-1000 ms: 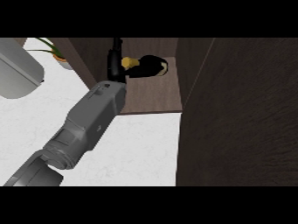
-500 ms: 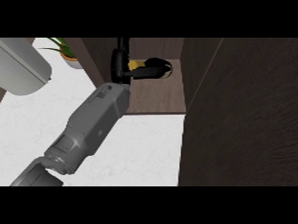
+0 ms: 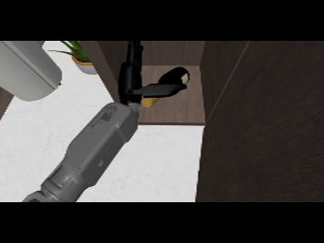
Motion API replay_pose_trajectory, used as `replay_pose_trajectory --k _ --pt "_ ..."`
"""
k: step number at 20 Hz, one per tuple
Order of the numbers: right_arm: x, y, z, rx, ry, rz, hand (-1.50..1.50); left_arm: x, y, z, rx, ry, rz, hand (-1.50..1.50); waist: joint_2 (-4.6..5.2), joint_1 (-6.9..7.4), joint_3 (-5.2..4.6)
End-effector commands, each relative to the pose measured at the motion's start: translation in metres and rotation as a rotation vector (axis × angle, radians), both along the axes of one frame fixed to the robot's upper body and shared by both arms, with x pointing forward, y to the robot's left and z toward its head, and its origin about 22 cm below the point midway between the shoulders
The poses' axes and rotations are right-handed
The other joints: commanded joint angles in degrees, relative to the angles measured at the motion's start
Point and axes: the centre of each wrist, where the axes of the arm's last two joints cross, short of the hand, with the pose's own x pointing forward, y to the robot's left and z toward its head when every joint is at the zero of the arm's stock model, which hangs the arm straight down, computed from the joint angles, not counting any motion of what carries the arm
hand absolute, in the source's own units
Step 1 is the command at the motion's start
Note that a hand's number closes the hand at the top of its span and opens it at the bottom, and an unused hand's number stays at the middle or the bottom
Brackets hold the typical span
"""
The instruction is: Pick up the wine, place it into the cabinet and close the cabinet
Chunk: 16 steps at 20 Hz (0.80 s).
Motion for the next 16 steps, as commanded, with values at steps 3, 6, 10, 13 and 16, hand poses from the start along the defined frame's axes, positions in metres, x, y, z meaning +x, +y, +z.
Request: replay_pose_trajectory --k 3,6,10,13,16 --pt "-0.046 -0.004 0.043 0.047 -0.081 0.022 -1.50 -0.031 -0.006 -0.003 -0.036 -0.009 -0.039 -1.50 -0.24 0.07 -0.06" --pt "-0.031 -0.002 0.035 0.041 -0.069 0.017 -1.50 -0.062 0.002 -0.014 -0.078 -0.003 -0.084 -1.50 0.00 0.51 -0.03" --pt "-0.034 -0.005 0.031 0.032 -0.064 0.037 -1.50 -0.091 -0.002 -0.010 -0.113 -0.003 -0.066 -1.50 0.25 -0.46 0.03" --pt "-0.035 -0.005 0.033 0.034 -0.049 0.018 -1.50 -0.129 0.002 -0.019 -0.111 -0.009 -0.080 -1.50 0.18 -0.12 0.00" --pt "-0.034 -0.003 0.037 0.028 -0.082 0.026 -1.50 -0.127 0.017 0.004 -0.099 -0.024 -0.085 -1.50 0.49 -0.62 -0.02"
